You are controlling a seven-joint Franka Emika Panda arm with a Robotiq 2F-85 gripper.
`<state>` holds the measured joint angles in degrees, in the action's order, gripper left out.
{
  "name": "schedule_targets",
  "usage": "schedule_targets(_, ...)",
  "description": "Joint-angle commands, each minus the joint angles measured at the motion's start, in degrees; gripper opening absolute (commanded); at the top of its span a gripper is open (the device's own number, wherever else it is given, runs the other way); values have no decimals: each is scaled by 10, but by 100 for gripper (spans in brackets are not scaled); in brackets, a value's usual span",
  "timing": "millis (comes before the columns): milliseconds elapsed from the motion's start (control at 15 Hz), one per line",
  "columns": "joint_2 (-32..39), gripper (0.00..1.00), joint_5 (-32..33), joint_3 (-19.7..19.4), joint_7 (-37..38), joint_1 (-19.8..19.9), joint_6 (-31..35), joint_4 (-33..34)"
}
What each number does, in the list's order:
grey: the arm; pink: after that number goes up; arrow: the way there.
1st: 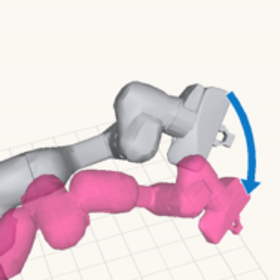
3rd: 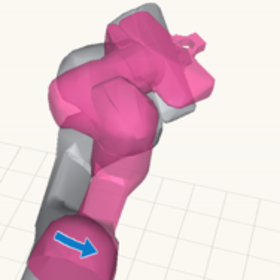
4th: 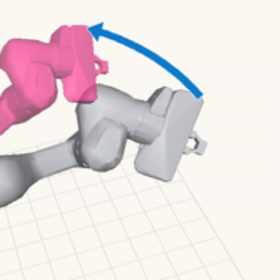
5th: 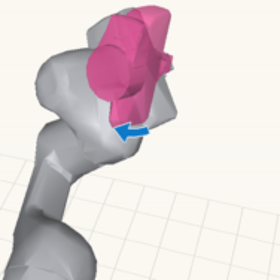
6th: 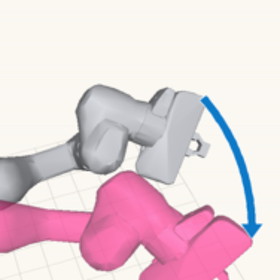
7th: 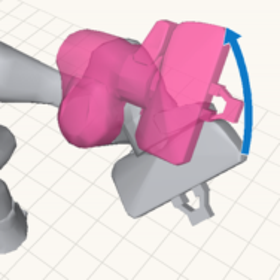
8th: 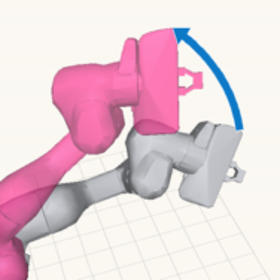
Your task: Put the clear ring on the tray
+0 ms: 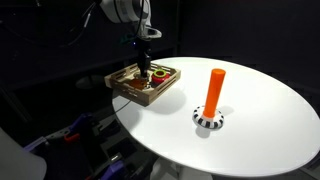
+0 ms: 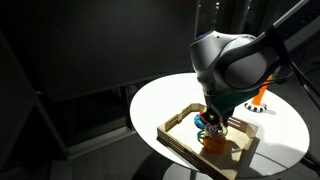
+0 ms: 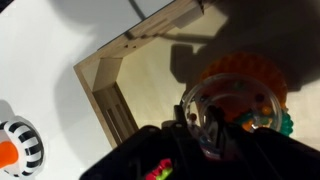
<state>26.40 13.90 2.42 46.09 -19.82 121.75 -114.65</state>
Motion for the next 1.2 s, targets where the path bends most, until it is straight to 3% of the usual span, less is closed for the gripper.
schedule_targets(0, 8, 9, 15, -4, 17, -4, -3, 8)
schedule_targets(200, 10, 9, 13, -5, 14, -3, -6, 8)
schedule_targets(267, 10, 36, 13, -5, 13, -2, -7, 9)
schedule_targets(333, 10, 54, 12, -5, 13, -2, -8, 9)
schedule_targets(733, 1, 98, 1, -3, -1, 6, -11, 5)
schedule_targets(1133, -30, 100, -9, -2, -23, 26, -12, -9)
